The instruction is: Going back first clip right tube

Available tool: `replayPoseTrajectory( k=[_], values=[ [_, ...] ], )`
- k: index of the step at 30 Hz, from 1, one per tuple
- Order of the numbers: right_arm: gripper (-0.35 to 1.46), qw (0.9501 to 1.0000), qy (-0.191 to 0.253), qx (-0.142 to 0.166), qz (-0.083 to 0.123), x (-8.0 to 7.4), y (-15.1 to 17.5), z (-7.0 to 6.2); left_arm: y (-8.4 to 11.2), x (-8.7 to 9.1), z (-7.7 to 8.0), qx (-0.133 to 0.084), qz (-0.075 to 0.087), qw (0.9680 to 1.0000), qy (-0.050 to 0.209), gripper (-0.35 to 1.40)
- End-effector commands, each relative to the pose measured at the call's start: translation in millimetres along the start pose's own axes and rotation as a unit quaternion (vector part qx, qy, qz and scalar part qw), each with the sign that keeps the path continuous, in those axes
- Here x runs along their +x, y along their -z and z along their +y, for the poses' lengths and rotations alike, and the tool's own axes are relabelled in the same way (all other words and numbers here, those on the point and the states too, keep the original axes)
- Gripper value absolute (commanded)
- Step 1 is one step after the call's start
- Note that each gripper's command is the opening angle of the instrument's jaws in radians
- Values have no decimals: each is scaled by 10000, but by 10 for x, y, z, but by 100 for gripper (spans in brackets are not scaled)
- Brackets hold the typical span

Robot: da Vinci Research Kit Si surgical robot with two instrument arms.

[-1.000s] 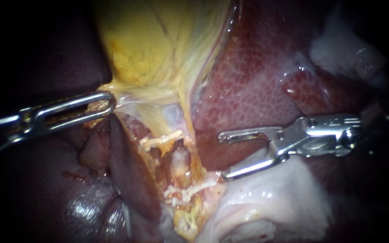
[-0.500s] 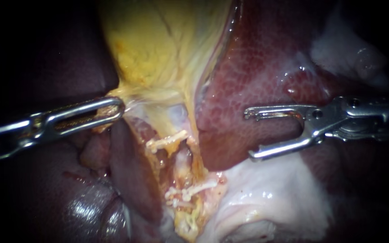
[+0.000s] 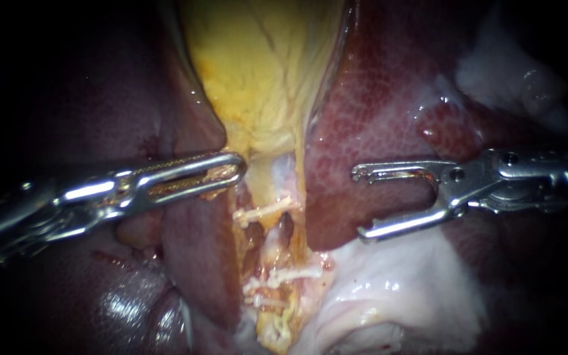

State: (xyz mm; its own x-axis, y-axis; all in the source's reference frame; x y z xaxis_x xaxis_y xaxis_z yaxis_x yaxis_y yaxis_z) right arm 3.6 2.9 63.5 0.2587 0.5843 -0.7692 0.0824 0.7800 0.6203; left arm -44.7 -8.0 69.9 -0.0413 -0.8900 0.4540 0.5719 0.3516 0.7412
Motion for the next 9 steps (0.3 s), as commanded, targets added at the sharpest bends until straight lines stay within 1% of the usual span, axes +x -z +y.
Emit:
replayPoseTrajectory(
  k=[1,9],
  values=[
    [60,10000,-1,-3,0,0,0,0,1,0,0,9,7,10000,-1,-35],
    [60,10000,-2,-8,1,1,-2,0,2,-1,1,39,23,10000,-6,-35]
  ],
)
